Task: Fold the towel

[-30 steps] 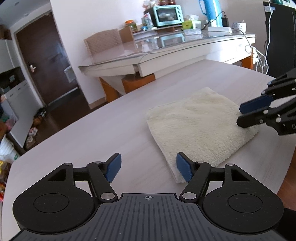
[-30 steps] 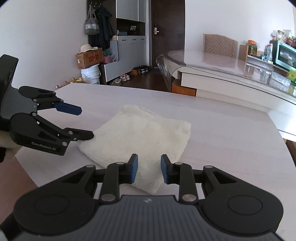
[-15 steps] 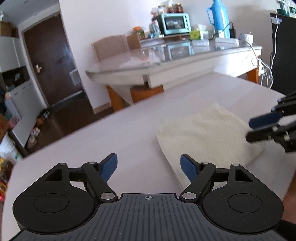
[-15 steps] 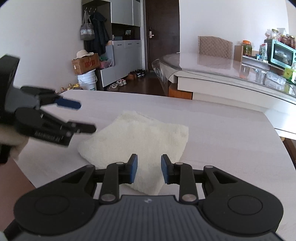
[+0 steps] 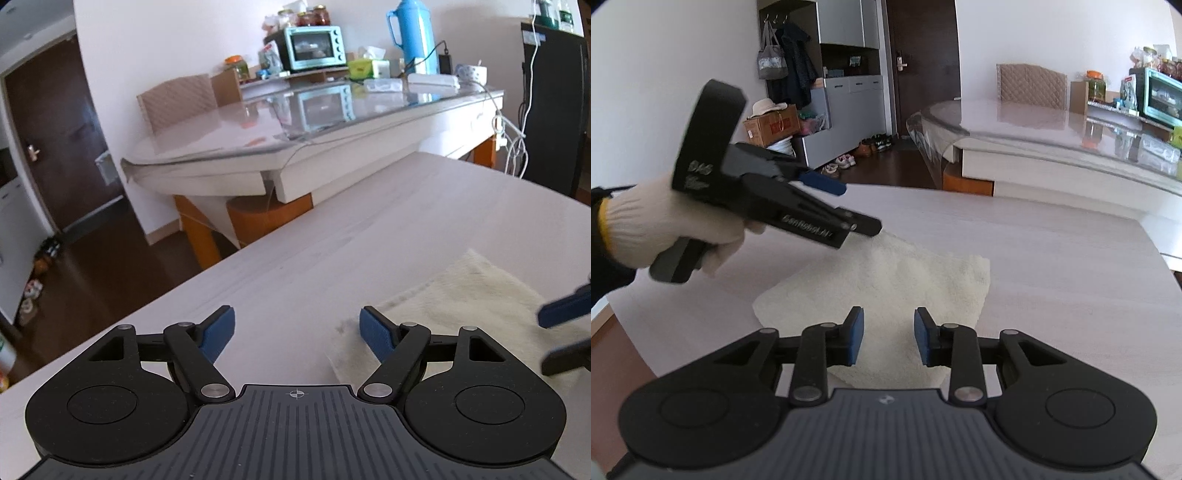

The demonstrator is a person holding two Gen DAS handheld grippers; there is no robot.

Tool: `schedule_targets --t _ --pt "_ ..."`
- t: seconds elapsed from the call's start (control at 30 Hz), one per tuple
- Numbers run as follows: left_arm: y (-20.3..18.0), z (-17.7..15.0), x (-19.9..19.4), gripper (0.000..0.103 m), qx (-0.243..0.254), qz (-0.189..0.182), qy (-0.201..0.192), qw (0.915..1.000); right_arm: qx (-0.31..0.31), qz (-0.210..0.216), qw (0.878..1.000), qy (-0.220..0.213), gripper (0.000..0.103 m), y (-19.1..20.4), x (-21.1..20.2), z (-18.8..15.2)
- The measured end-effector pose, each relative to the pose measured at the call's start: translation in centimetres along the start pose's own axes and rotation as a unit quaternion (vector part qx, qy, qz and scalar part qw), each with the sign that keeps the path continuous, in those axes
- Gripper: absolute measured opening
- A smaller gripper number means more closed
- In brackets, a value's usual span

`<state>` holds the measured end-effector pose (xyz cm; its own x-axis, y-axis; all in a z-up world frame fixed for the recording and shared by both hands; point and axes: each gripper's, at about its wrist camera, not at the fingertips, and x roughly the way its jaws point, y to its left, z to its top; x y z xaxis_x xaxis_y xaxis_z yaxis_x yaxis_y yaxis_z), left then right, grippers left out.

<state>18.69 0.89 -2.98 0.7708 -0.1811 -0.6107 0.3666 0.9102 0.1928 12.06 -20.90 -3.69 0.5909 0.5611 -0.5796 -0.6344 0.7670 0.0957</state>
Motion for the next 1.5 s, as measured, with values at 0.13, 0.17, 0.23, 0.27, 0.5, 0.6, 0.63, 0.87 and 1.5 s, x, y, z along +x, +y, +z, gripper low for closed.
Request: schedule_targets --t 0.13,0.17,0.23,0.27,0.5,0.6,0.63,0.87,1.5 --pt "0.4 -0.4 0.5 0.079 -0.016 -0.006 0.011 0.9998 -0.005 0.012 1.000 0.005 0.033 -0.5 0.2 -0.6" --pt "0.4 -0.4 0.4 0.078 -0.018 -0.006 0.012 0.9997 -0.007 0.018 1.000 0.006 0.033 -0.7 0.2 -0.6" --pt "0.0 -0.7 0.0 0.077 -0.009 0.005 0.011 0.9999 -0.010 0.028 1.000 0.007 0.033 -1.1 0.1 -0.6" --pt "-0.1 -0.7 -0.1 0.077 -0.008 0.008 0.011 0.9999 -0.010 0.032 0.999 0.007 0.033 -1.3 0.1 -0.6" --pt "-0.2 -2.4 -1.7 0.077 -0.047 0.028 0.005 0.9985 -0.032 0.044 0.998 0.012 0.034 -1.5 0.2 -0.5" --pt "-0.2 -2.3 -1.8 0.077 -0.048 0.030 0.007 0.9984 -0.034 0.044 0.998 0.012 0.035 -1.3 0.3 -0.5" --pt "-0.3 -2.1 -1.8 0.077 -0.044 0.033 0.008 0.9985 -0.032 0.044 0.998 0.012 0.035 -1.3 0.2 -0.5" --pt "-0.9 -1.8 -1.9 0.077 -0.020 0.047 0.012 0.9986 0.002 0.011 1.000 -0.015 0.034 -2.4 0.3 1.5" --pt "-0.7 -2.1 -1.8 0.077 -0.032 0.044 0.010 0.9985 0.036 -0.010 0.999 -0.009 0.013 -4.2 4.8 3.4"
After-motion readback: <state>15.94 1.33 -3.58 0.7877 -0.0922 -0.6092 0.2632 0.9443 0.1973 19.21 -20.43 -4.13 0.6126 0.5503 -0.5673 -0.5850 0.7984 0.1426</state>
